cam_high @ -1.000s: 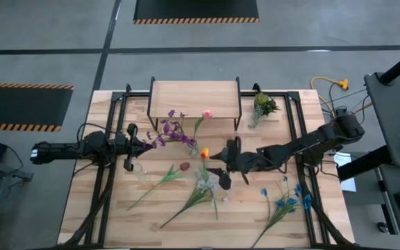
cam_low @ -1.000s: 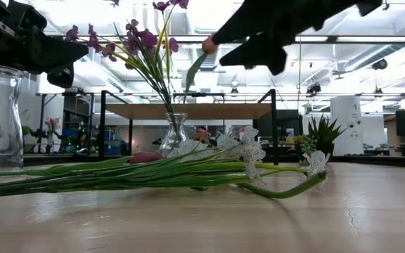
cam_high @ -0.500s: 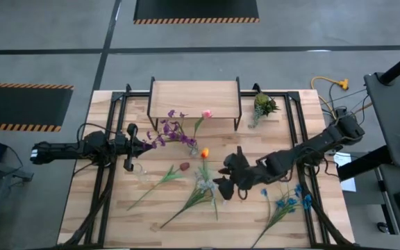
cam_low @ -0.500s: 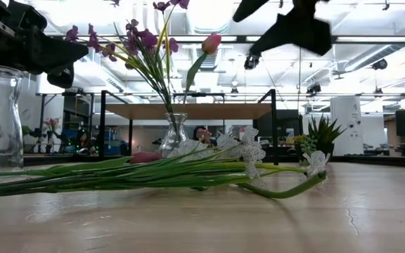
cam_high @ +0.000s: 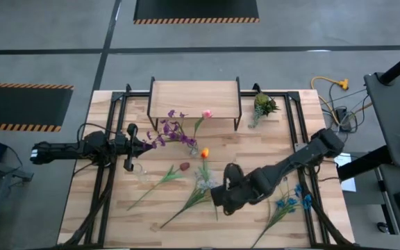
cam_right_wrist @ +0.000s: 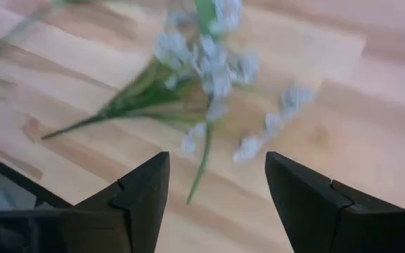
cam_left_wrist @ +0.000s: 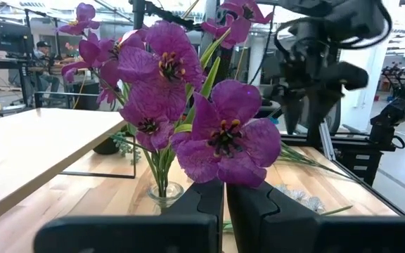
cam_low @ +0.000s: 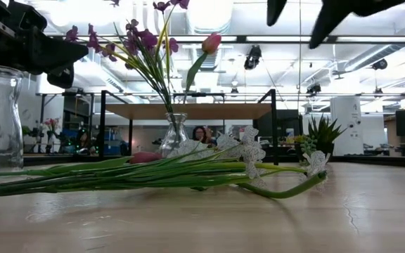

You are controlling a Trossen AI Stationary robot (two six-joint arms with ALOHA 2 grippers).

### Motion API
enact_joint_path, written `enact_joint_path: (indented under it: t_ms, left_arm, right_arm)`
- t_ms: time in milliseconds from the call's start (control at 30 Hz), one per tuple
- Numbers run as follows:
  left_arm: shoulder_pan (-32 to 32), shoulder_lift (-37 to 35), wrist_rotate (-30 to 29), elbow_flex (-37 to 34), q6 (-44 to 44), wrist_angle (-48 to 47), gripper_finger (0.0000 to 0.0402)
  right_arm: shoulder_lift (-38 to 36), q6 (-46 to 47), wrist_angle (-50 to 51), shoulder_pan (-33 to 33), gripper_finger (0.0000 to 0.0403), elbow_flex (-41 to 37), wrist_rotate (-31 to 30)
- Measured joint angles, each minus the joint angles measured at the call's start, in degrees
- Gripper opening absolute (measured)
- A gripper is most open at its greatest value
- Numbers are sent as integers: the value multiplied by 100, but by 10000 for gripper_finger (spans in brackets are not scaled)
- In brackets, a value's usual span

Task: Pick and place flowers into a vace then onto a shelf
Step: Put the blue flowers into the right transparent vase

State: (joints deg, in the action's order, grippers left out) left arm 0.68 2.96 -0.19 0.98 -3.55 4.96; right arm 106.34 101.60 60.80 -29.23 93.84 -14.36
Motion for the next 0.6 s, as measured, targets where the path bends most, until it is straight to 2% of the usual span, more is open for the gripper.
enact_joint_path:
  t_ms: [100, 233, 400, 500, 600]
  left_arm:
    - [0, 0, 0, 1, 0, 2, 0]
    - [0, 0, 0, 0, 0, 8, 0]
    - [-1, 0, 0, 0, 0, 49, 0]
    - [0, 0, 0, 0, 0, 105, 0]
    - [0, -2, 2, 0, 0, 128, 0]
  right_arm:
    - [372, 652, 455, -94, 223, 356, 526]
    - [903, 1677, 1511, -262, 215, 841, 1535]
    - [1370, 2477, 2492, -529, 203, 1300, 2848]
    - [1575, 2866, 2725, -737, 196, 1505, 3286]
    - [1724, 3299, 2831, -1008, 192, 1642, 3395]
